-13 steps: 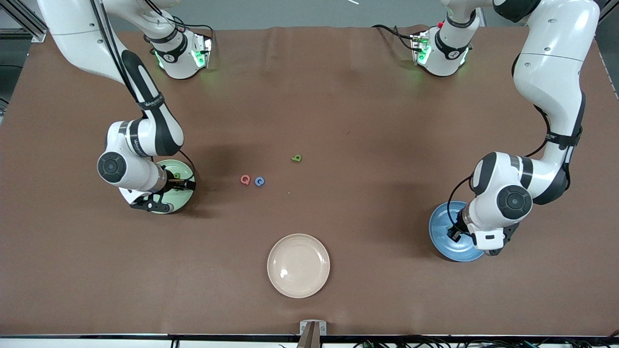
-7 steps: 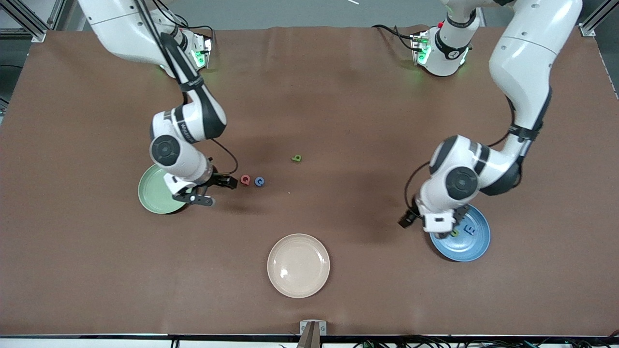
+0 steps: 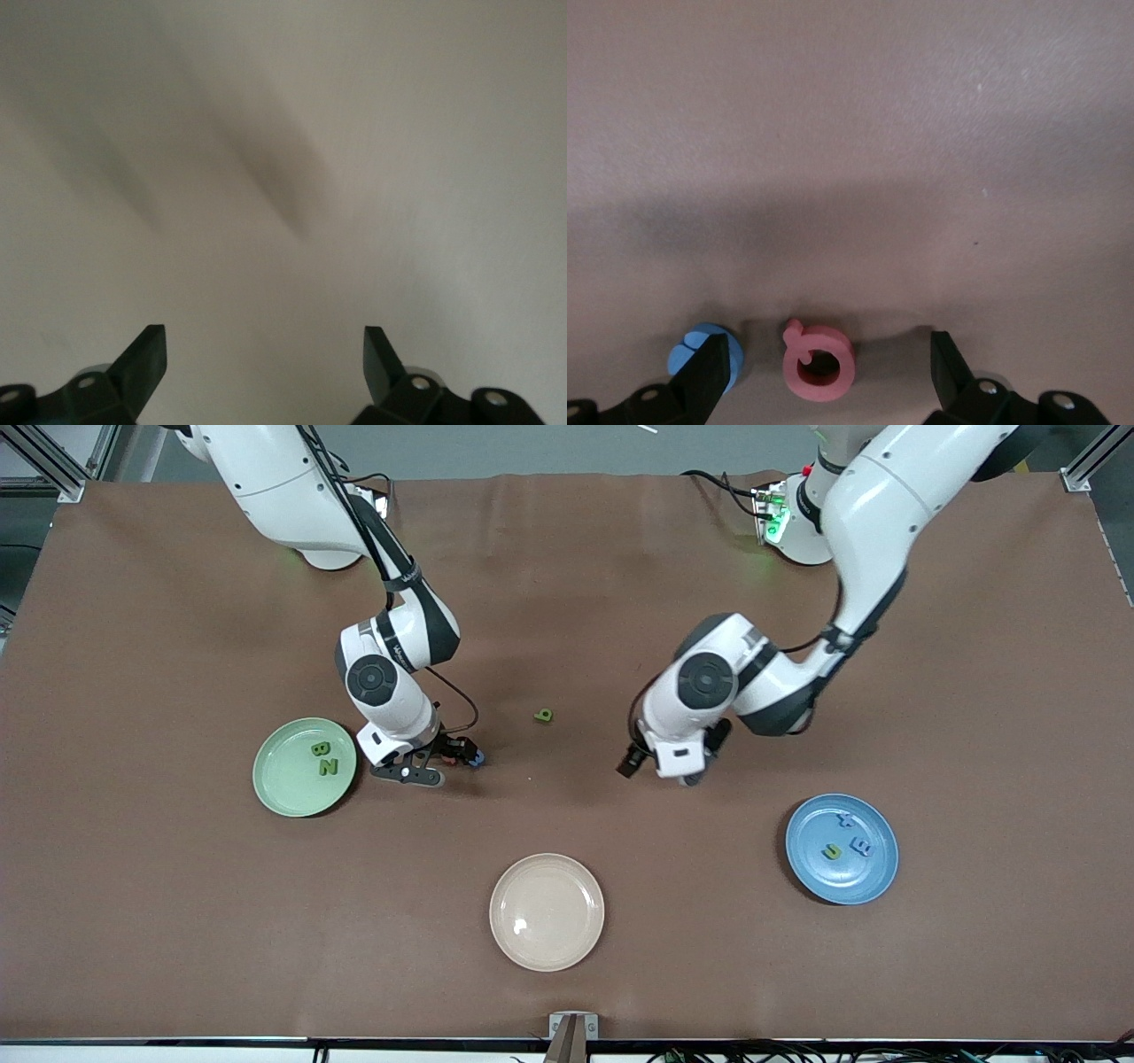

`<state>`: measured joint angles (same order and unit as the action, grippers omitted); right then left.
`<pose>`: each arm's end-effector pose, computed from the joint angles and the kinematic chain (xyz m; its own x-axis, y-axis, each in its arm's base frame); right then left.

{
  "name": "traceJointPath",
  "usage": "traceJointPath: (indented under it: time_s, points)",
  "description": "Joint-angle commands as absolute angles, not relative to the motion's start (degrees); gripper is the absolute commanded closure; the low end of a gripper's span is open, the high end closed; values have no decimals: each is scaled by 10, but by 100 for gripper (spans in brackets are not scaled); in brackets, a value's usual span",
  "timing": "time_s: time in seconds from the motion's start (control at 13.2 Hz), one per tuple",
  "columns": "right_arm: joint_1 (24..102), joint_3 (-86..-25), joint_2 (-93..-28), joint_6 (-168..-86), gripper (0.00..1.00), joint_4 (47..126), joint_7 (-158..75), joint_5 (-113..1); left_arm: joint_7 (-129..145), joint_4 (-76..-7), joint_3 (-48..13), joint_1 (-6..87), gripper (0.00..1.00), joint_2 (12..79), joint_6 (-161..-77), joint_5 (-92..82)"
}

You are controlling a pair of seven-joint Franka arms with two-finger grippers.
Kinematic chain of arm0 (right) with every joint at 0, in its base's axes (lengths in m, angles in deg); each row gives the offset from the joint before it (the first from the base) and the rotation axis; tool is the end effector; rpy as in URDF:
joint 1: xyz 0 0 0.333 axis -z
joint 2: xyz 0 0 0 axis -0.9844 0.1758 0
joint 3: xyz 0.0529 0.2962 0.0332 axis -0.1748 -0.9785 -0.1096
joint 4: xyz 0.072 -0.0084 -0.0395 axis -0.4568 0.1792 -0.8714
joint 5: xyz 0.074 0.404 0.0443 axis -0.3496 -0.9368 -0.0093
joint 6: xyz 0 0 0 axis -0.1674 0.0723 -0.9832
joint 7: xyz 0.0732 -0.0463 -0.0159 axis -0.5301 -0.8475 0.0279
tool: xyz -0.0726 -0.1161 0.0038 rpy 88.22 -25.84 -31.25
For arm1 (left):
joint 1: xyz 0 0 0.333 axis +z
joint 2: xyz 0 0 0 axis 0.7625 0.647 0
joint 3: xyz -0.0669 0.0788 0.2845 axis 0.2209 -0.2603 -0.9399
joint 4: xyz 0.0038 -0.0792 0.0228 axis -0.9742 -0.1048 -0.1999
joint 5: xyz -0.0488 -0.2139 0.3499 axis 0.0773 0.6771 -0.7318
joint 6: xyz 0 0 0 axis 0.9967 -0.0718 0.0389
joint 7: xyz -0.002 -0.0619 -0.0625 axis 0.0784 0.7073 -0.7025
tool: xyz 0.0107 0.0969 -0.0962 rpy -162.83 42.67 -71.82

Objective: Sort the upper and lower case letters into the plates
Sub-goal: 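Grasp the pink q with the right gripper while the left gripper grasps green a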

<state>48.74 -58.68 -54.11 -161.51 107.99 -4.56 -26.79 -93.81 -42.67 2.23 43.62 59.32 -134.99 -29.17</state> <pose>0.5169 0.2789 0.1130 0.9859 -0.1659 -0.0210 -0.1667 -0.9850 -0.0437 0.5044 -0.4436 0.1933 0.4780 0.8549 -0.2019 0.8697 -0.4928 -0.0277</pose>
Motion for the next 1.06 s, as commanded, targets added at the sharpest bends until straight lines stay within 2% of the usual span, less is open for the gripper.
traceJointPath:
  time_s: [0.0, 0.15, 0.53, 0.99]
  points:
    - [484, -583, -551, -1620, 0, 1096, -41, -272, -1064, -425, 13, 377, 7, 614, -1415, -298]
    - [485, -583, -551, -1618, 0, 1096, -42, -272, -1116, -422, 4, 338, 15, 632, -1461, -298]
    - [484, -582, -551, -1620, 1, 1100, -45, -269, -1204, -398, -59, 250, 30, 660, -1488, -293]
    - [488, -580, -551, -1622, 21, 1107, -64, -257, -1208, -375, -63, 238, 42, 680, -1492, -293]
